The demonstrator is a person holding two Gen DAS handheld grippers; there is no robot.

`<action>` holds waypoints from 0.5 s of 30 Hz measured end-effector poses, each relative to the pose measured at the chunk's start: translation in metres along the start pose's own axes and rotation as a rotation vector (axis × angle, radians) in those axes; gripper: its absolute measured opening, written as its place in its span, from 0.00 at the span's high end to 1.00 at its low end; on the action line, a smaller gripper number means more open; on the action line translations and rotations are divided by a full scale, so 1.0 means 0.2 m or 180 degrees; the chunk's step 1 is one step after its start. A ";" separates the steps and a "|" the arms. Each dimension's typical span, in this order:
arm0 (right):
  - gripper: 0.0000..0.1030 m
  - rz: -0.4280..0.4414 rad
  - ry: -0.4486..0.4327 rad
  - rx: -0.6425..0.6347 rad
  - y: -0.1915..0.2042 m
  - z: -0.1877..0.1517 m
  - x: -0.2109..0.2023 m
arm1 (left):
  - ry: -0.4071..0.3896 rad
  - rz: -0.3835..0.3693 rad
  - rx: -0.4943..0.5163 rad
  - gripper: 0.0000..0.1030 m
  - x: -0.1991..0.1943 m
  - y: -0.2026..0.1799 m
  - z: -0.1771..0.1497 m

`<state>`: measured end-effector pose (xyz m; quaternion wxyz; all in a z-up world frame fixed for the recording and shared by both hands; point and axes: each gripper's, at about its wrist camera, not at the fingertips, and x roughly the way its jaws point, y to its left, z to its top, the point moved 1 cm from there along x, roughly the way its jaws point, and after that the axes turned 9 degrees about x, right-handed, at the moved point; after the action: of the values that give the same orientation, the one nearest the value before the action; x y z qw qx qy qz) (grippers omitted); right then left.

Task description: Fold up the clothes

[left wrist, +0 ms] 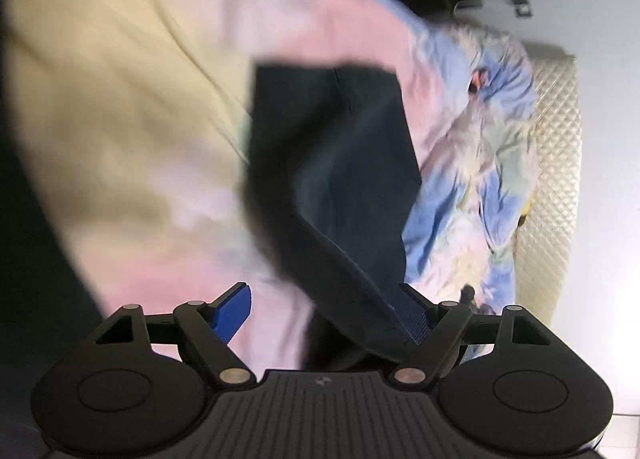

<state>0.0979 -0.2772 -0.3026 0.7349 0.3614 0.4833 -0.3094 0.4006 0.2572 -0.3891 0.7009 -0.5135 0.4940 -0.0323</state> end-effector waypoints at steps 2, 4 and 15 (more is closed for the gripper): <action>0.44 0.0047 -0.0004 0.0024 -0.03 0.01 0.00 | 0.0033 0.0005 -0.0139 0.22 0.11 -0.02 -0.03; 0.44 0.0029 0.0037 0.0111 -0.07 0.00 0.02 | 0.0028 -0.0015 -0.0353 0.22 0.20 -0.02 -0.07; 0.44 -0.0016 0.0237 0.0439 -0.27 -0.07 0.07 | -0.0424 0.0384 -0.0708 0.43 0.47 0.05 -0.06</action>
<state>0.0528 -0.2965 -0.3330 0.6890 0.4212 0.4886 -0.3302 0.4352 0.2015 -0.4582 0.6716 -0.5584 0.4768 0.0990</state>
